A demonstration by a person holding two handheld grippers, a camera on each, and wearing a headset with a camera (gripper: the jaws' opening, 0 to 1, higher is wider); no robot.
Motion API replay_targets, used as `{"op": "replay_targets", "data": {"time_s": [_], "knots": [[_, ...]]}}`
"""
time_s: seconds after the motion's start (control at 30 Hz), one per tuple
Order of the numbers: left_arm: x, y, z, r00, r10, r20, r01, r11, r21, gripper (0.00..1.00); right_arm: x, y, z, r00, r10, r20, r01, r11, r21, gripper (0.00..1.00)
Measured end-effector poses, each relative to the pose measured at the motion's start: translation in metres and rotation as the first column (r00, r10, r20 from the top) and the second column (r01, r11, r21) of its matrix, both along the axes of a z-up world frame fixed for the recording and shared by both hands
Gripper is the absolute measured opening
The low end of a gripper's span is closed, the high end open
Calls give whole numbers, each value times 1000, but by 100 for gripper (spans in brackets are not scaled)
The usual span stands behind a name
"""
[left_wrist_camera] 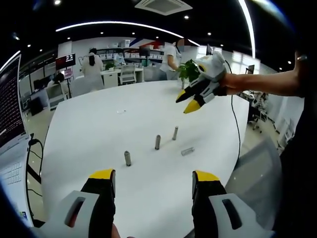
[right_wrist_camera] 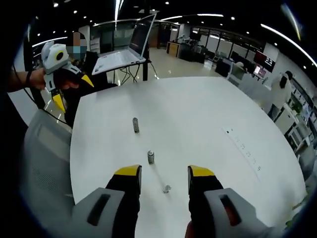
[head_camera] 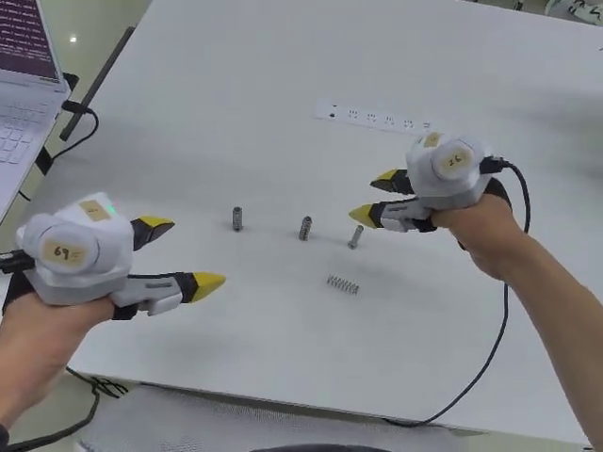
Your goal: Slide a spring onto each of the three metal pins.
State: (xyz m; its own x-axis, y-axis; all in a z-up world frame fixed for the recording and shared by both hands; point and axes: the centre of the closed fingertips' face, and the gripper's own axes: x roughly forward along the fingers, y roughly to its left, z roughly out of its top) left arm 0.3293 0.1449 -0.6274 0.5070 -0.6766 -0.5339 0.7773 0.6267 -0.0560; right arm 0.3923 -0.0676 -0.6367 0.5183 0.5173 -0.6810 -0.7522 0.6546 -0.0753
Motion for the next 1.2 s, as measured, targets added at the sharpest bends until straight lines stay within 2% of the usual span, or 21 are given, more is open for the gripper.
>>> {"op": "replay_targets", "data": {"time_s": [0.13, 0.27, 0.33, 0.47, 0.73, 0.97, 1.2], "knots": [[2, -2, 1, 1000, -10, 5, 10, 1000, 2, 58, -7, -9, 2, 999, -35, 5, 35, 999, 19, 39], [1, -4, 1, 1000, -19, 5, 19, 1000, 4, 59, -17, -20, -1, 998, -57, 4, 57, 998, 4, 41], [1, -5, 1, 1000, -22, 5, 22, 1000, 3, 59, -22, -24, -2, 997, -72, -3, 72, 997, 17, 42], [0, -6, 0, 1000, -29, 2, 28, 1000, 5, 59, -31, -33, -2, 992, -122, -9, 123, 990, 68, 45], [-1, -8, -3, 999, -42, -5, 42, 999, 10, 59, -52, -46, -3, 984, -178, -5, 177, 977, 116, 49], [-1, -10, -5, 999, -49, -7, 49, 999, 10, 59, -74, -55, -7, 976, -219, -12, 219, 964, 149, 50], [0, -13, -5, 998, -58, -7, 58, 998, 14, 59, -93, -65, -16, 965, -260, -30, 261, 953, 153, 51]]}}
